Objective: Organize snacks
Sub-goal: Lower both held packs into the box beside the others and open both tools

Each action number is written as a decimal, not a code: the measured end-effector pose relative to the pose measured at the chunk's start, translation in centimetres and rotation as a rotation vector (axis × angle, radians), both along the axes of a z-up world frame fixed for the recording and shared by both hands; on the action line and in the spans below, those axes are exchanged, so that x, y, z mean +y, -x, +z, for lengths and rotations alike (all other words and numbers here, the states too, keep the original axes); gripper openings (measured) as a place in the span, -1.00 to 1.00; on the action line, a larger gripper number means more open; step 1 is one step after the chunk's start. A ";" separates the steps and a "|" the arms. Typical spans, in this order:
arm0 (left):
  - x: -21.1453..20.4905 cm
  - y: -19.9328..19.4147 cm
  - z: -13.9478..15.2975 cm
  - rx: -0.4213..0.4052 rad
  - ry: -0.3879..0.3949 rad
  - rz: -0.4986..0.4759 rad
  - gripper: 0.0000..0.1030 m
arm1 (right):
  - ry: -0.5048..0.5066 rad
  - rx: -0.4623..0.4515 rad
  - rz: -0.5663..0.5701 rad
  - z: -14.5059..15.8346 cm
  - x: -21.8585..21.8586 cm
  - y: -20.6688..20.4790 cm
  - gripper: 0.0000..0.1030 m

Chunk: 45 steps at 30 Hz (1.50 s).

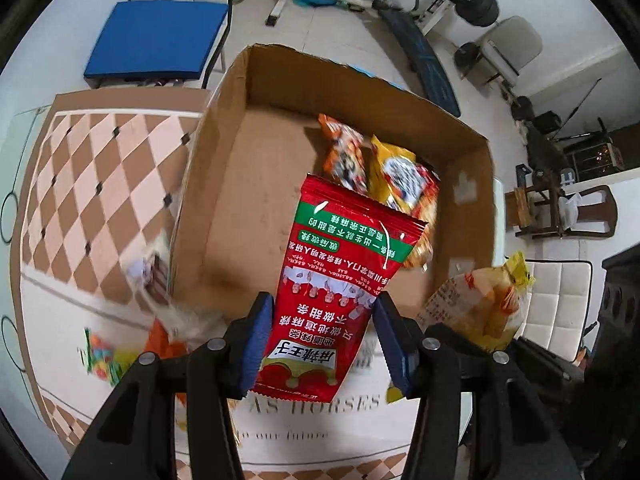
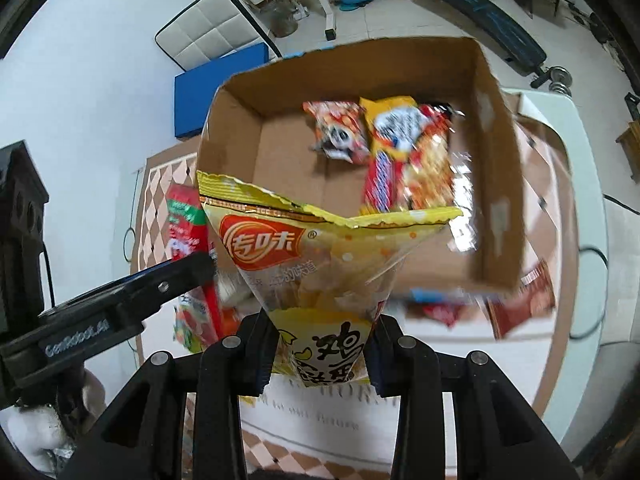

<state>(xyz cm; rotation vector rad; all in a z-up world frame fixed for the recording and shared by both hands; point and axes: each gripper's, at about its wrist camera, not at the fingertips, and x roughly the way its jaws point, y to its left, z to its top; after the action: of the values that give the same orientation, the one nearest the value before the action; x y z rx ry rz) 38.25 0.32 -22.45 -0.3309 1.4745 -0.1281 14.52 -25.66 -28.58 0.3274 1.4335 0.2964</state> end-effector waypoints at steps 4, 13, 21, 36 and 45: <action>1.1 -4.2 -2.5 0.077 -0.007 0.020 -0.06 | 0.017 0.034 0.016 -2.1 1.9 -4.0 -0.24; 2.4 -8.2 -8.4 0.233 -0.004 0.027 -0.06 | 0.062 0.166 0.050 -9.5 4.9 -8.7 -0.24; 2.3 -8.2 -11.0 0.294 0.002 -0.004 -0.03 | 0.066 0.235 0.055 -12.8 5.5 -9.6 -0.24; 1.7 -7.5 -9.9 0.274 -0.061 -0.053 0.56 | 0.118 0.273 0.026 -12.4 3.3 -11.0 0.77; 1.7 -5.8 -6.1 0.161 -0.090 -0.071 0.59 | 0.197 0.213 0.004 -9.4 0.6 -10.3 0.82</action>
<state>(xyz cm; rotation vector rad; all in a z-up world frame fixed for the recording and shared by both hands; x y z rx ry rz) 44.02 2.06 -28.51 -0.2199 1.6470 -0.0934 24.86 -25.05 -38.00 0.1995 1.6586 0.1236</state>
